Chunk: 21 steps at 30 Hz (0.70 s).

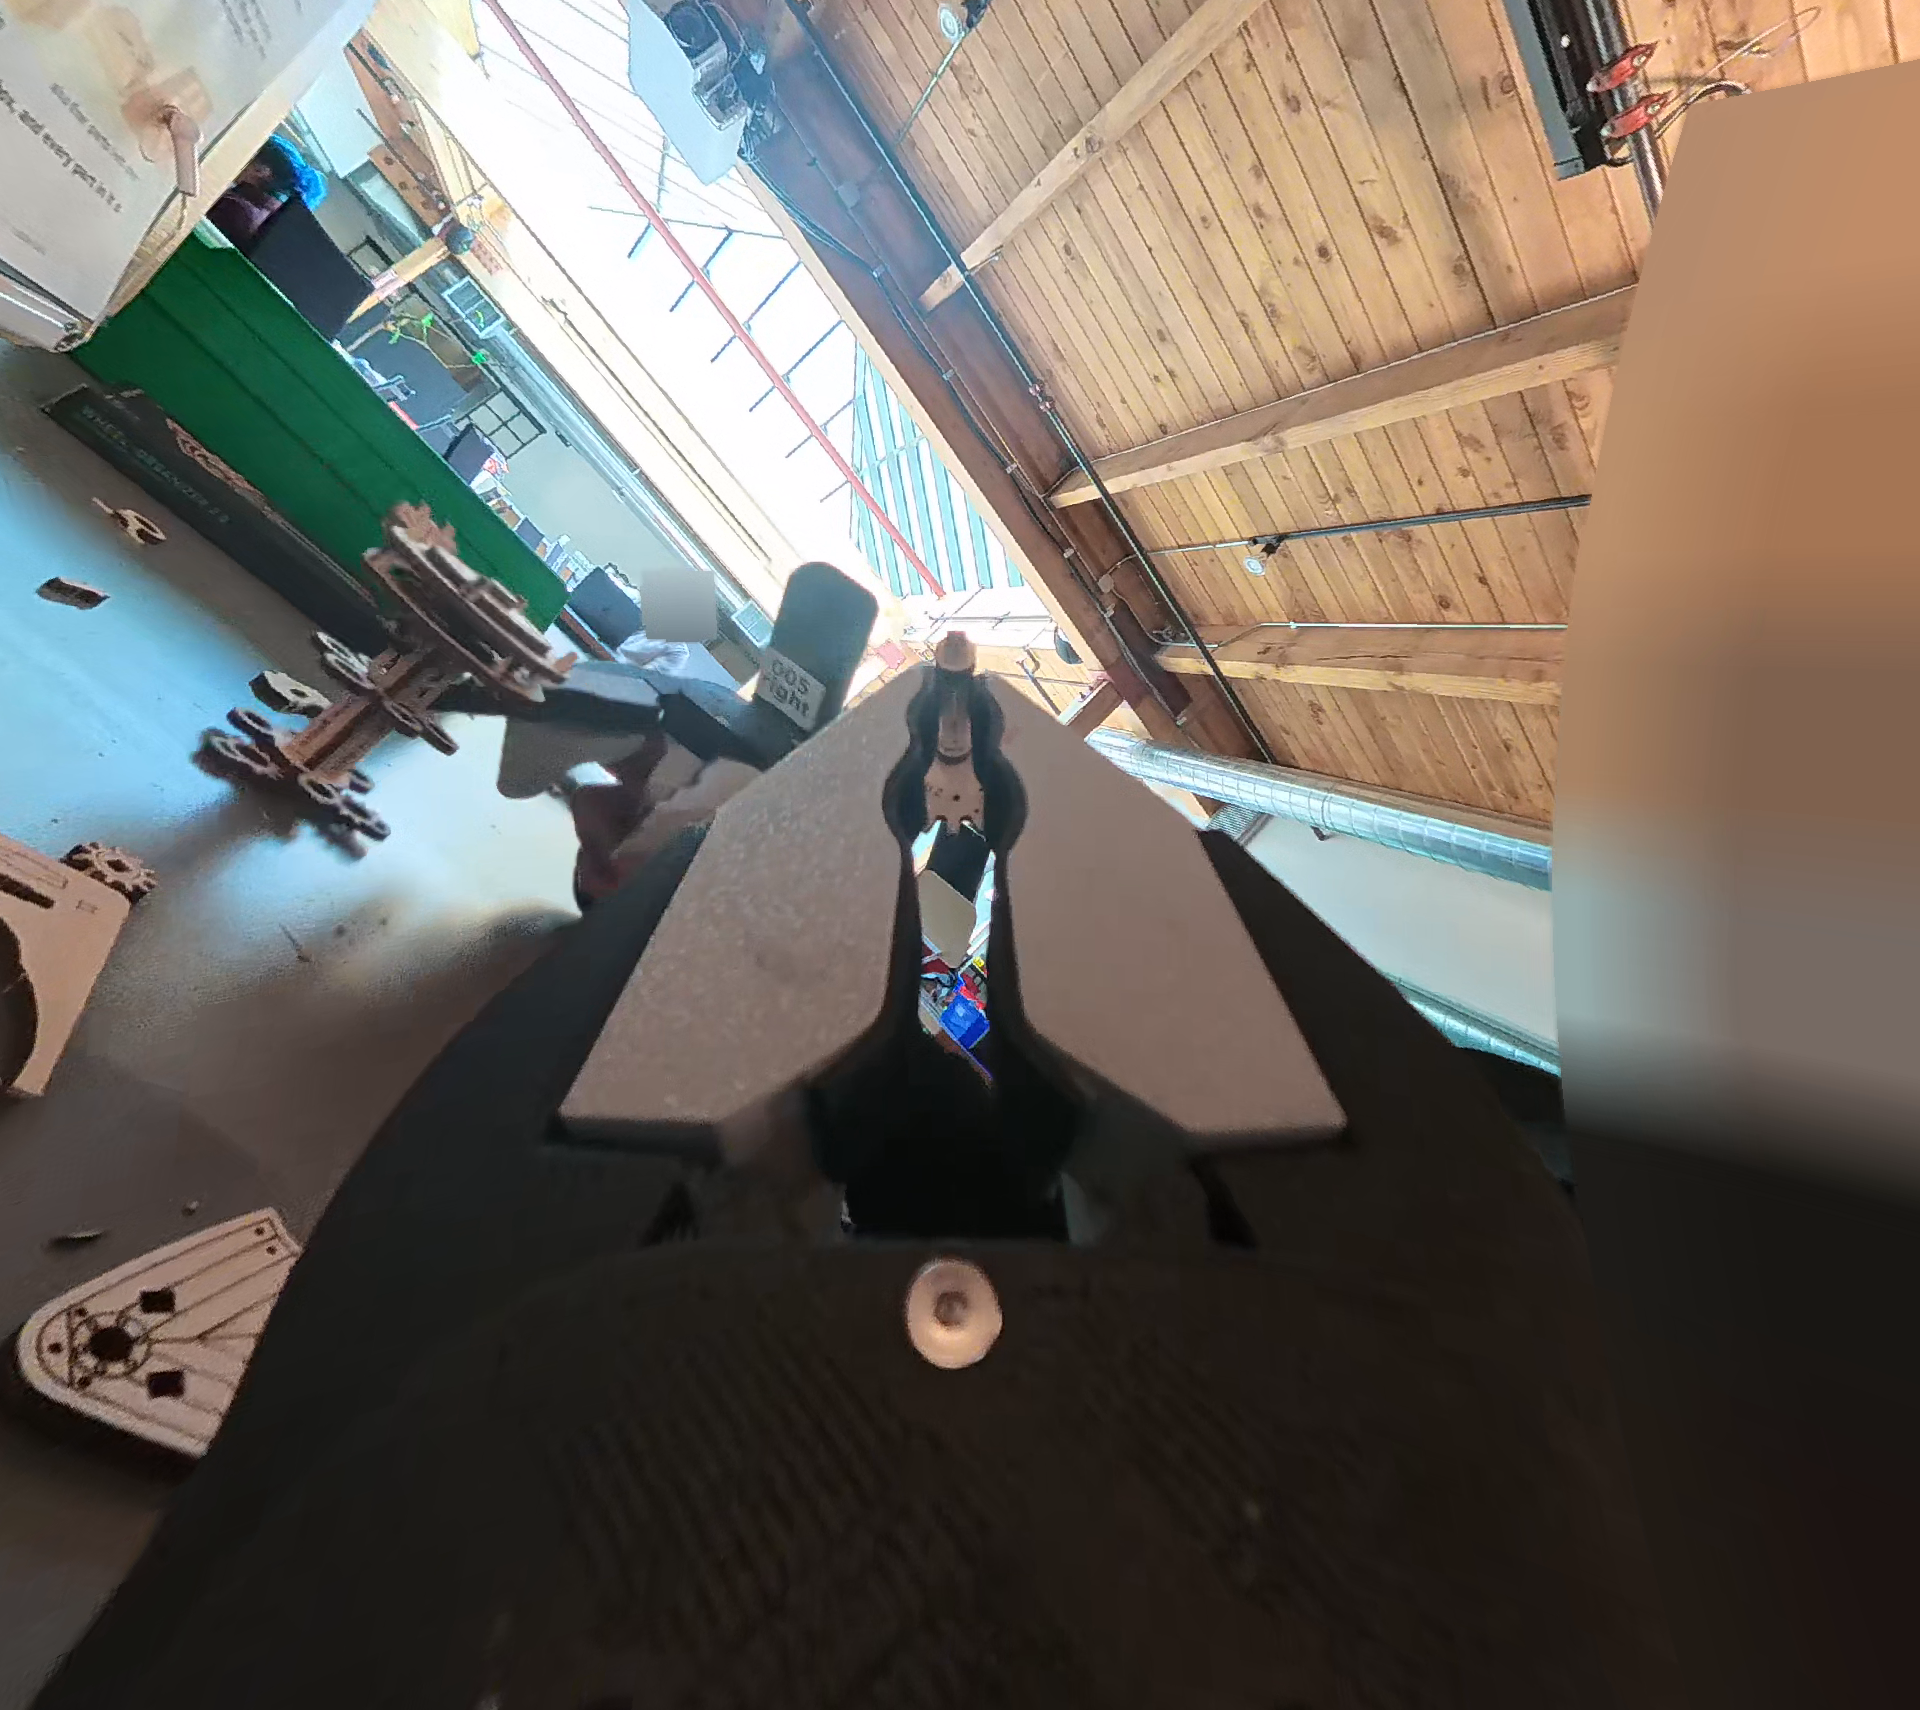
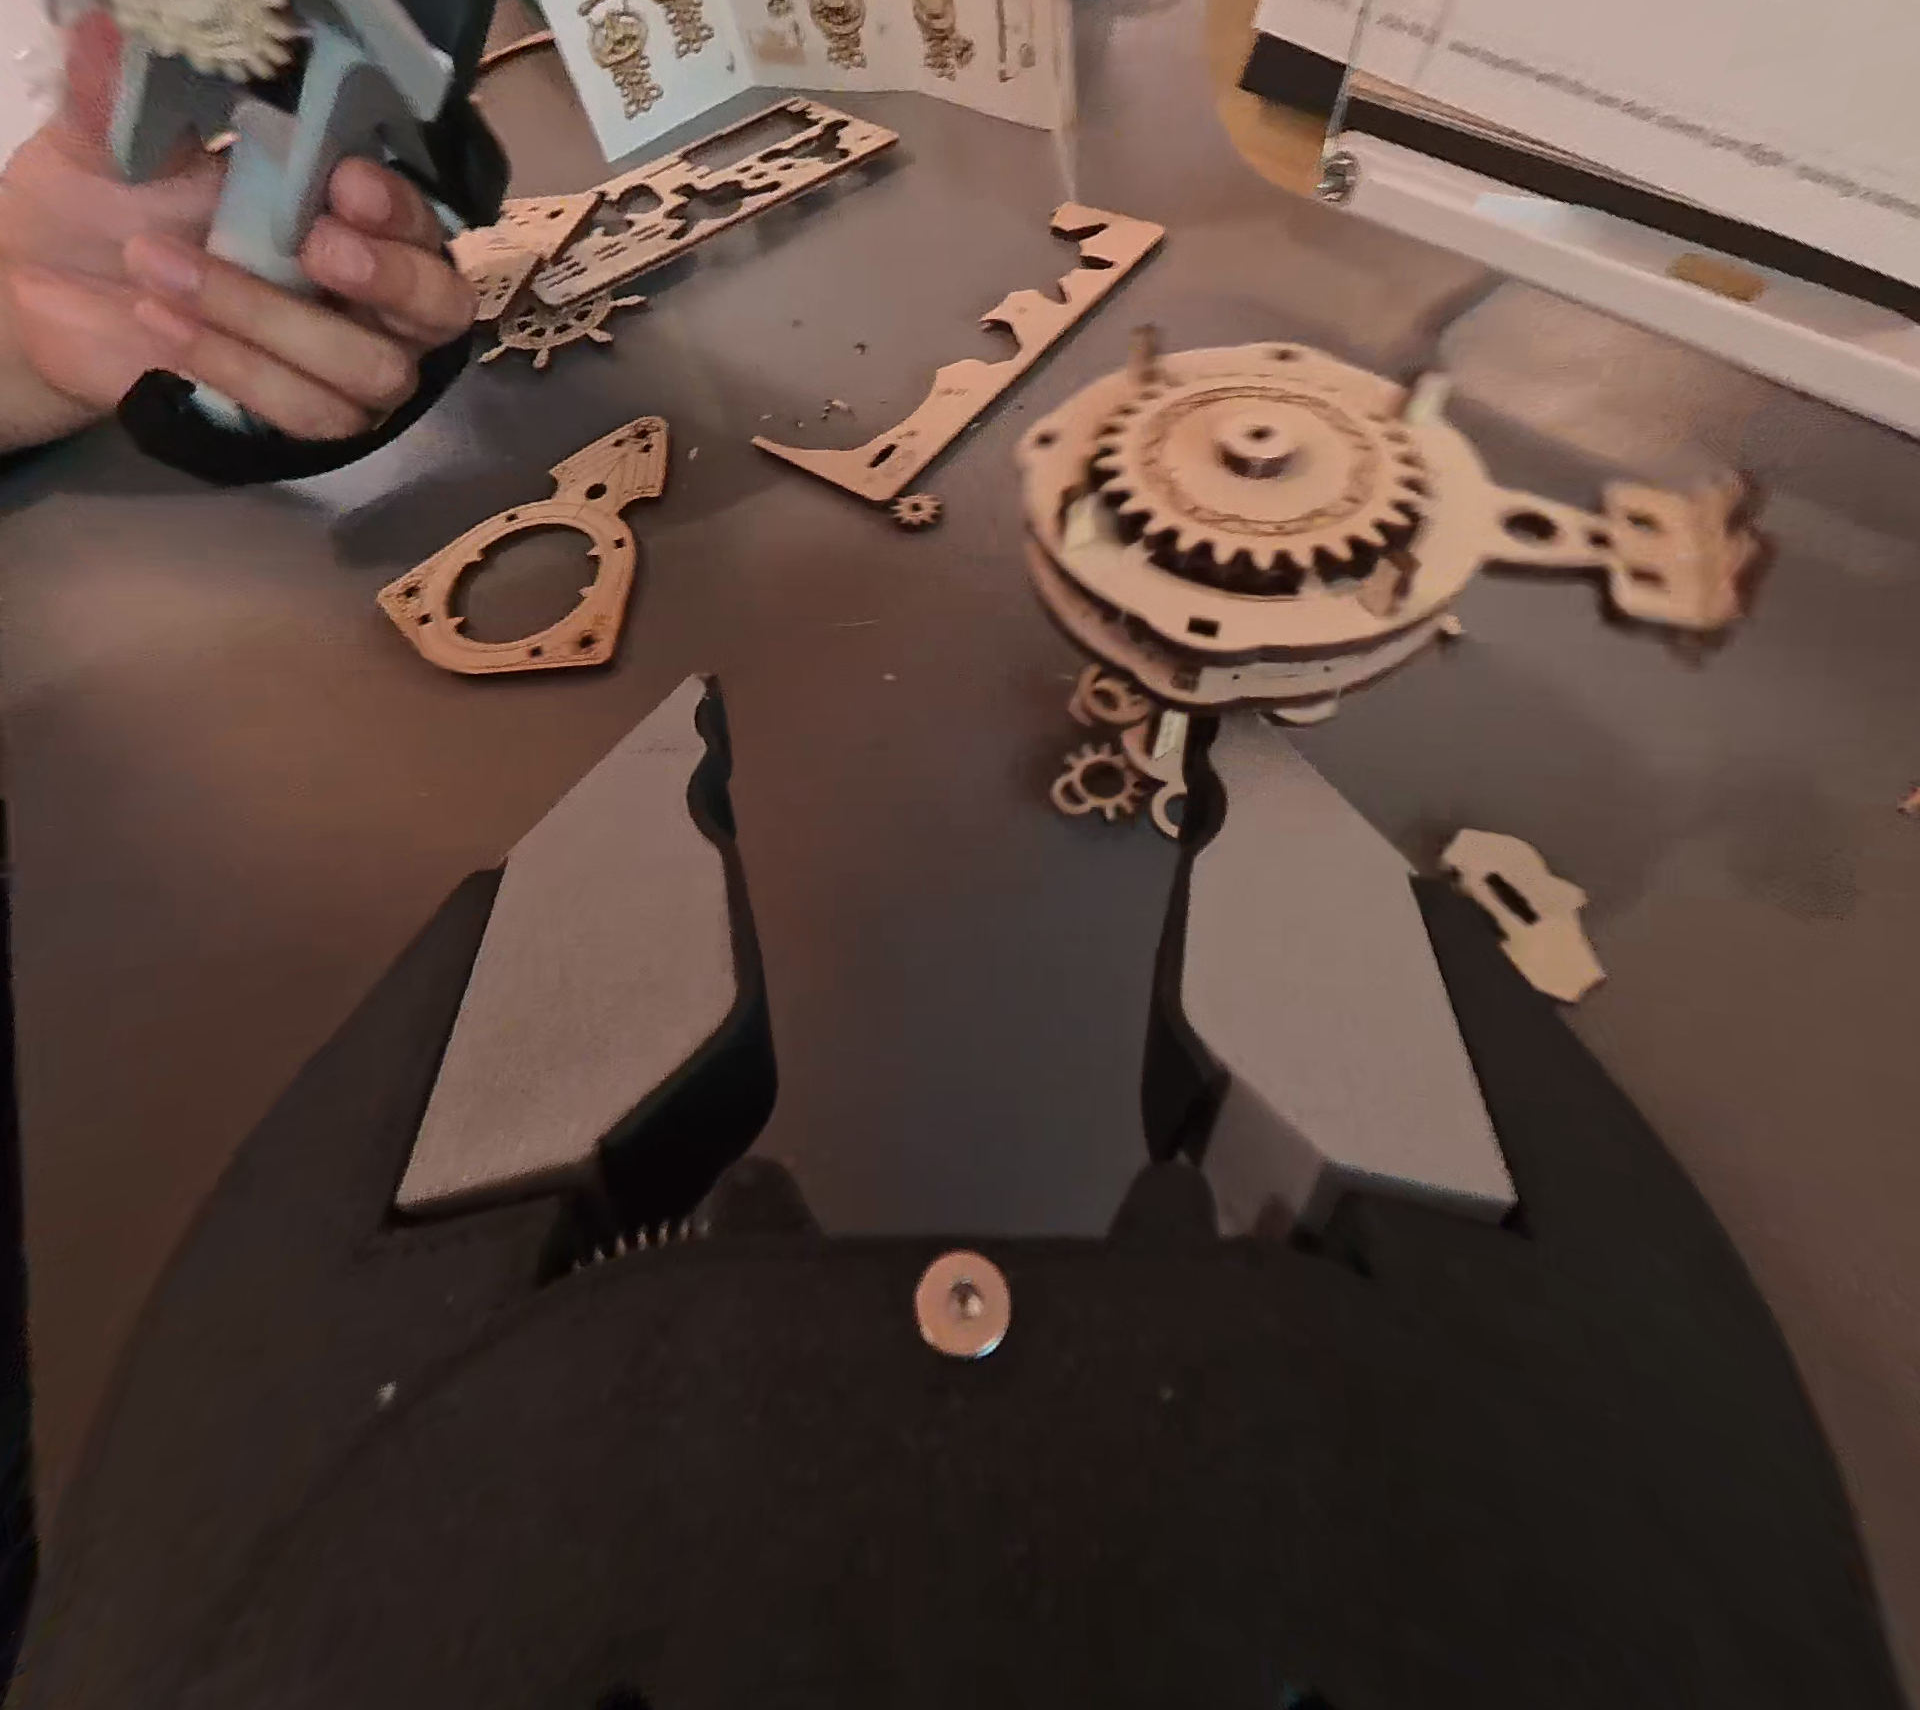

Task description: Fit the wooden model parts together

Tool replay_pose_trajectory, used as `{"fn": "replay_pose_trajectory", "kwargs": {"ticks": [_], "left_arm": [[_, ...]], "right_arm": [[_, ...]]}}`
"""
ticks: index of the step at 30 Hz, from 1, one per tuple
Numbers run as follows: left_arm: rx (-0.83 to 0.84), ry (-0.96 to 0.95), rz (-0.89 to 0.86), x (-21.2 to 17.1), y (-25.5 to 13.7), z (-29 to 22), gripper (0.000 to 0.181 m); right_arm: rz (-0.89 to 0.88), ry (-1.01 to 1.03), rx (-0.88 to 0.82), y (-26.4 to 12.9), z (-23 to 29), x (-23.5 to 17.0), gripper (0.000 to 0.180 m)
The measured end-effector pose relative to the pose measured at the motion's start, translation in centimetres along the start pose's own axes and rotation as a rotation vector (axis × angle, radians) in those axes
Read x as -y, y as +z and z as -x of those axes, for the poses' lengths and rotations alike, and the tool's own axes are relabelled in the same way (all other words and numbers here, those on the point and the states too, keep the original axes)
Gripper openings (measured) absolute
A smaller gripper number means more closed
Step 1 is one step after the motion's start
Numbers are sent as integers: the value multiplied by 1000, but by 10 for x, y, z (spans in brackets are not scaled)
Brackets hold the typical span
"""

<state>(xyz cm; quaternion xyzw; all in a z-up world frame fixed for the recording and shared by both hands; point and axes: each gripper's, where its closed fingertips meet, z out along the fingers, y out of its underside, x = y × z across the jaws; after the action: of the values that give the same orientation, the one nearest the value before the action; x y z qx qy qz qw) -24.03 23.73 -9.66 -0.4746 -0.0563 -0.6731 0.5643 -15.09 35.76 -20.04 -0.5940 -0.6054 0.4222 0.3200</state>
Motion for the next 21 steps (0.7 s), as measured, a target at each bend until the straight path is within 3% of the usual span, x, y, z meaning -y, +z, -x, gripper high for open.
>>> {"fn": "replay_pose_trajectory", "kwargs": {"ticks": [6,11,19,21], "left_arm": [[-10,5,-5,1,1,-5,2],[-8,19,6,-1,2,-6,2],[5,23,3,0,0,-2,2],[4,25,3,0,0,-3,2]], "right_arm": [[-7,-36,61,-1,42,2,79],[-18,18,-85,-10,13,1,80],[-35,69,-92,-13,12,-5,76],[-59,60,-99,-17,17,-2,67]]}}
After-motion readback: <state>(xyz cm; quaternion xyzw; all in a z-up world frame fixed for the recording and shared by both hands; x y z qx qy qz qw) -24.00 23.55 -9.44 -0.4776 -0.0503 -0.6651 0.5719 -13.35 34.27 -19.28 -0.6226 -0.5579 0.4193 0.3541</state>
